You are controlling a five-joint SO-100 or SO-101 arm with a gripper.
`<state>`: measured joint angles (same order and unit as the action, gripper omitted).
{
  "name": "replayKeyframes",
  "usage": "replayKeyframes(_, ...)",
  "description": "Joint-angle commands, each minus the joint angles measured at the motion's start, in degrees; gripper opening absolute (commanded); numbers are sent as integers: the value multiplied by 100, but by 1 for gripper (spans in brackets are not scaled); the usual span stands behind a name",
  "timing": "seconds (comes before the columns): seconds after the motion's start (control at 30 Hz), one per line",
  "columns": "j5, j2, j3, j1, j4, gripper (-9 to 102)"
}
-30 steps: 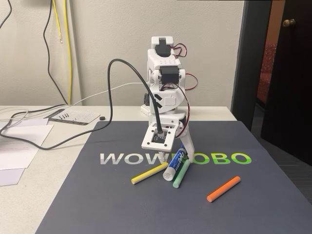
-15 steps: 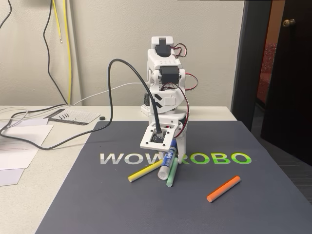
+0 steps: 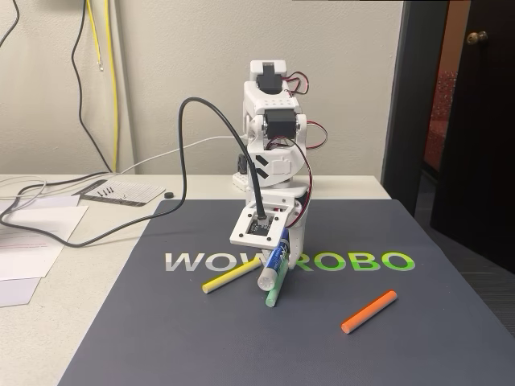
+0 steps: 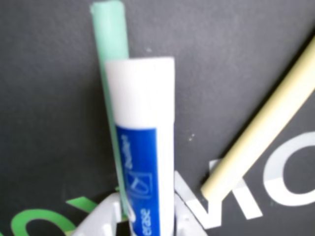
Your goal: Pick up the blue marker.
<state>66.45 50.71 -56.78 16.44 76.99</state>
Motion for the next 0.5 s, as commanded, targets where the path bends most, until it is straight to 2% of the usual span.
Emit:
replayKeyframes(0.0,-176,519,158,97,158,11)
replayKeyframes(0.23,-448,738,158,246,193,2)
replayKeyframes(0.47,-448,686,158,237,141,2)
